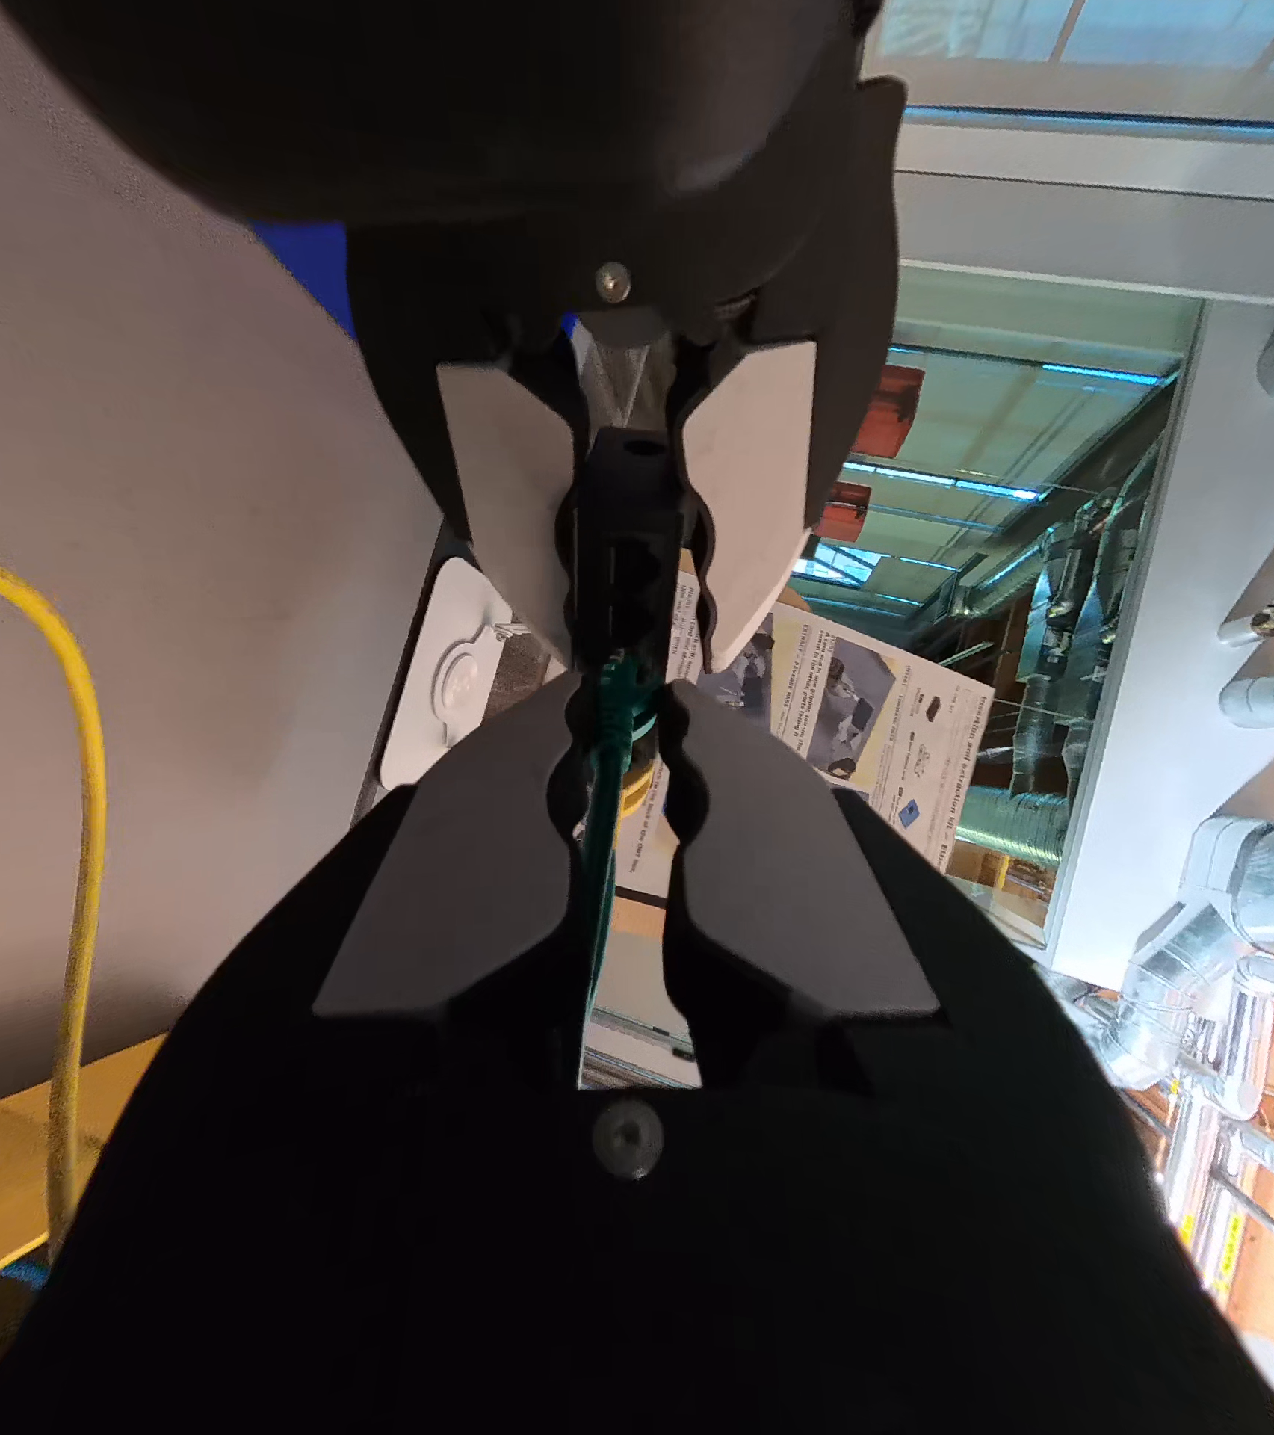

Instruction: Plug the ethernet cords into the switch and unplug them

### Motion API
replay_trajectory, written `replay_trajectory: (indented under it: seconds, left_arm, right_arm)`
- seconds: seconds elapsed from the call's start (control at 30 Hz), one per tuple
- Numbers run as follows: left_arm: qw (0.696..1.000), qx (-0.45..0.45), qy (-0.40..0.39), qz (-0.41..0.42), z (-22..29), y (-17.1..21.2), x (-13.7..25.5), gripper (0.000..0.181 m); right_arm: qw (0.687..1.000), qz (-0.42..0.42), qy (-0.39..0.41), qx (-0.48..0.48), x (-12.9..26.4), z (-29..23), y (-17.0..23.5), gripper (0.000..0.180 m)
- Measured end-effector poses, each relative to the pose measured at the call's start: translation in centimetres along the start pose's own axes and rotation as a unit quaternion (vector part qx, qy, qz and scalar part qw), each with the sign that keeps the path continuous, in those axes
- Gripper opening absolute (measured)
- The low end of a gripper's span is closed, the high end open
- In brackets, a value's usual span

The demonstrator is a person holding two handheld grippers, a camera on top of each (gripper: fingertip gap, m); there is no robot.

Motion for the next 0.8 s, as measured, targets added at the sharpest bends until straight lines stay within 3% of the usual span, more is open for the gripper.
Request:
replay_trajectory:
  seconds: [0.43,0.8]
  left_arm:
    - [1.0,0.019,0.02,-0.015,0.6,1.1,-0.7,0.038]
    - [0.998,0.034,0.05,-0.015,1.8,1.0,-1.2,0.038]
  right_arm:
    - [0.983,-0.01,-0.171,-0.061,-1.3,0.2,0.8,0.017]
    - [0.968,-0.027,-0.244,-0.055,-1.5,-0.1,1.4,0.018]
Point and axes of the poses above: each gripper's, where its closed fingertips meet, x back along the fingers, y out of its underside, z = x × y across the jaws, the point moved 4 cm from there along x, back along the fingers, and after that the axes turned 9 degrees about z, right-handed, at the moved point
